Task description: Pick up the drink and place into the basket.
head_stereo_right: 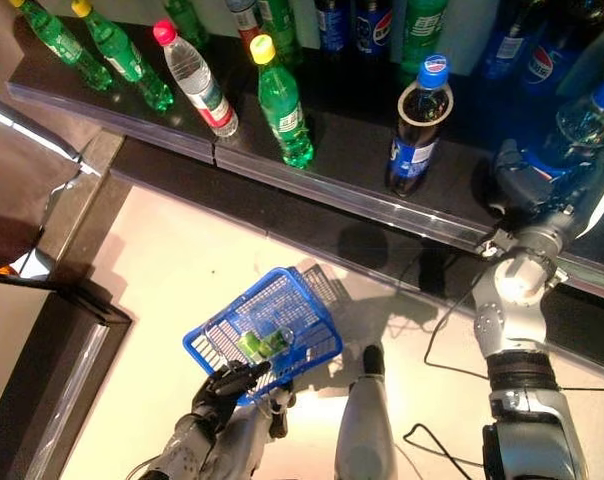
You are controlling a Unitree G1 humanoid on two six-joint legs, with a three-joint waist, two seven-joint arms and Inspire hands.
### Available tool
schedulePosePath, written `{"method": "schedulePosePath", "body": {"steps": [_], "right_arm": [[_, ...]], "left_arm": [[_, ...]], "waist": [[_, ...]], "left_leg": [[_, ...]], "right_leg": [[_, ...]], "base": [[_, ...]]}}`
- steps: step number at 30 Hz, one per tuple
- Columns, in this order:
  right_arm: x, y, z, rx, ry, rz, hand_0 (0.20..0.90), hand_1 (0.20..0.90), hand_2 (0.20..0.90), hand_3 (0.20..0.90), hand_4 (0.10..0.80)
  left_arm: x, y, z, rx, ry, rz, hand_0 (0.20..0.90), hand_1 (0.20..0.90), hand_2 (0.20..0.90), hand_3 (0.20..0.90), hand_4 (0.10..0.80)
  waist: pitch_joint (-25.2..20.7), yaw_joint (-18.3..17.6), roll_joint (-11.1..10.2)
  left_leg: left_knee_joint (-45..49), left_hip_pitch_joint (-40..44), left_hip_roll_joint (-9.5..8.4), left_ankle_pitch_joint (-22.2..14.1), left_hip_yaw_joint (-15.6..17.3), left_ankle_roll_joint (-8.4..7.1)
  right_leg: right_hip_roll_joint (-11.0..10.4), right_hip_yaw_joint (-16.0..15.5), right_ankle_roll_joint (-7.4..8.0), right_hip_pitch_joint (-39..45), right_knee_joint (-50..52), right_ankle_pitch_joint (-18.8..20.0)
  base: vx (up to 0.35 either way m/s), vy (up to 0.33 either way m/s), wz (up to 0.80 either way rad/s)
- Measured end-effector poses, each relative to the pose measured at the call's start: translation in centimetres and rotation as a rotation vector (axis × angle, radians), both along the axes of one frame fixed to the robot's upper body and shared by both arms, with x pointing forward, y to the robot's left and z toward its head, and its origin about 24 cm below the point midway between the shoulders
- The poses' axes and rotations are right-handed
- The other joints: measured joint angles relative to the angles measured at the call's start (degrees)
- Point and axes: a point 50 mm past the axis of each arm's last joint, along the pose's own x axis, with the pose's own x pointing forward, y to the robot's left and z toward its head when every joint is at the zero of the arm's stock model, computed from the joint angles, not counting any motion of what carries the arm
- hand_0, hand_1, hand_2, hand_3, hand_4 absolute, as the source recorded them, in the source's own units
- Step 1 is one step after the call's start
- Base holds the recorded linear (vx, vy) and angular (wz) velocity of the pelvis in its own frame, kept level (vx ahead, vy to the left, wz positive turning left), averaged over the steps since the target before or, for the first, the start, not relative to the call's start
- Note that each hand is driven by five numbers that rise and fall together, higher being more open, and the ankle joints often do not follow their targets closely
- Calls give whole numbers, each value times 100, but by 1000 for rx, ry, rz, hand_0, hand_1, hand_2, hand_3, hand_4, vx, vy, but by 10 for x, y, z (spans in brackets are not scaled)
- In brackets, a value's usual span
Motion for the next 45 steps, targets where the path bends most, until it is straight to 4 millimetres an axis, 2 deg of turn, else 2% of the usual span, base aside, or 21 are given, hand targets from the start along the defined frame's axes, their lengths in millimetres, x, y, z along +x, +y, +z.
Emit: {"method": "schedulePosePath", "body": {"steps": [1,2,3,7,14,27,32,36,39,45], "right_arm": [[2,-3,3,4,1,4,796,796,796,779,679],[4,-5,5,9,3,4,474,474,474,403,303],[5,-6,7,18,3,5,300,300,300,200,100],[7,-15,10,9,22,-1,300,300,300,200,100],[9,-15,13,20,16,8,300,300,300,200,100],[9,-15,13,20,16,5,300,300,300,200,100],[3,-11,6,-14,33,-5,300,300,300,200,100],[-12,7,-16,-90,76,13,300,300,300,200,100],[-19,20,-22,-127,75,40,300,300,300,200,100],[-33,47,-32,-161,52,113,300,300,300,200,100]], "left_arm": [[1,0,0,-1,0,-3,300,300,300,200,100],[2,0,1,-1,0,-6,300,300,300,200,100],[3,0,1,-1,0,-8,300,300,300,200,100],[4,-1,2,-4,-4,-16,300,300,300,200,100],[6,0,5,3,-16,-41,300,300,300,200,100],[7,0,5,-1,-19,-37,300,300,300,200,100],[7,0,5,-4,-19,-31,300,300,300,200,100],[5,6,5,-20,-15,18,300,300,300,200,100],[7,10,6,-43,-19,68,300,300,300,200,100],[11,26,20,-114,-77,234,300,300,300,200,100]], "waist": [[1,14,9],[1,30,9],[1,51,10],[1,135,12],[5,137,19],[13,166,12],[29,177,-3],[89,115,-89],[104,71,-126],[120,32,-388]], "left_leg": [[2,-1,0,2,-4,-3],[6,-1,1,3,-9,-4],[6,-2,2,4,-11,-6],[6,-3,-1,7,-24,-9],[7,-58,-5,19,-137,-26],[13,-58,-12,19,-141,-25],[-12,-2,-10,18,-147,-22],[-110,198,-12,-1,-140,9],[-122,247,-14,-18,-131,34],[-321,668,9,-20,-139,38]], "right_leg": [[1,-2,0,-2,7,0],[2,-5,-4,-4,15,-4],[2,-8,-9,-10,28,-9],[-5,-24,-11,-11,51,-25],[-21,-130,-16,-13,56,-43],[-26,-135,3,-3,47,-28],[-17,-141,18,92,-44,5],[-11,-155,65,383,-317,92],[-8,-156,94,507,-475,168],[20,-225,114,1037,-855,257]], "base": [[-7,-33,1],[0,0,0],[0,0,0],[-6,-6,2],[-17,12,7],[-9,14,0],[-3,6,0],[8,30,-1],[35,0,-1],[67,-11,1]]}}
